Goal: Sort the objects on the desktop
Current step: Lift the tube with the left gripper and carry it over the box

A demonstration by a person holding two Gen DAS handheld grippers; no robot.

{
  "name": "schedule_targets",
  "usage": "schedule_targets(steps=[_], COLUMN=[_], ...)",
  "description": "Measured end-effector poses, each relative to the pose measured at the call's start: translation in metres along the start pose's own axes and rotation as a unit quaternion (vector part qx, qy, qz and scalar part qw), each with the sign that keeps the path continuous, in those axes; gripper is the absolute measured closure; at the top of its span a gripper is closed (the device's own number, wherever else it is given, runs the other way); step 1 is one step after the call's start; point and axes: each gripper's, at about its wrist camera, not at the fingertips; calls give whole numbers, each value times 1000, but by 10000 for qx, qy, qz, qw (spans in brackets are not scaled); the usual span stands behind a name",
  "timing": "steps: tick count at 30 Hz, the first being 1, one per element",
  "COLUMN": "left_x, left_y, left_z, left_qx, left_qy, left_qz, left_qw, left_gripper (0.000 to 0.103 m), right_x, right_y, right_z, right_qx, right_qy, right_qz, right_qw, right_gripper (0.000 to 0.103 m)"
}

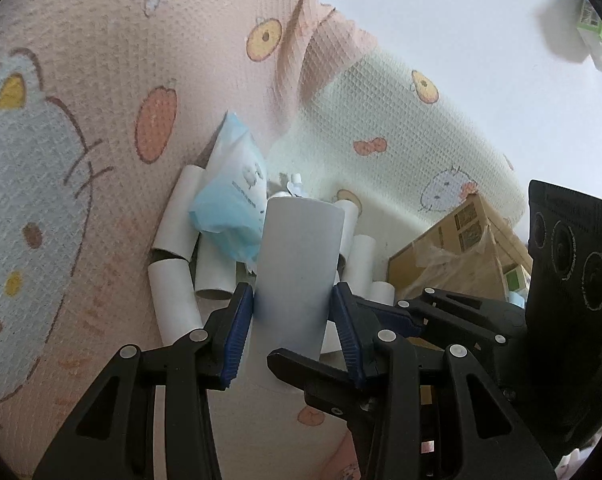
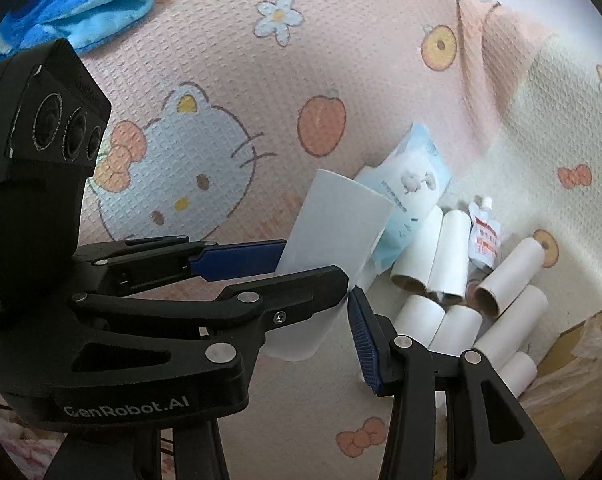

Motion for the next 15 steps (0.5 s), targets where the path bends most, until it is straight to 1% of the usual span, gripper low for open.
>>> schedule_targets(steps=[3, 7, 15], left_x=[5, 4, 1], left_y=[-1, 0, -2], left_z=[0, -3, -5], left_qx=[52, 161, 269], left_qy=[19, 31, 44], left_qz=[121, 101, -22], left_qw=[9999, 9998, 9996], left_gripper=[58, 58, 58], right_x=[5, 9, 2], right_y=[0, 0, -5], right_z=[-5, -7, 0], right_qx=[178, 253, 92], right_qy=[-6, 37, 215], right_qz=[123, 187, 43], right_qw=[9998, 9995, 9997], right_gripper=[61, 61, 61])
Point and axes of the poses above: each gripper's, at about its wrist camera, not at the fingertips, and x roughly the way its jaws point, z to its left, y to its underside, and after that the axes turned 1 degree about y, right-handed
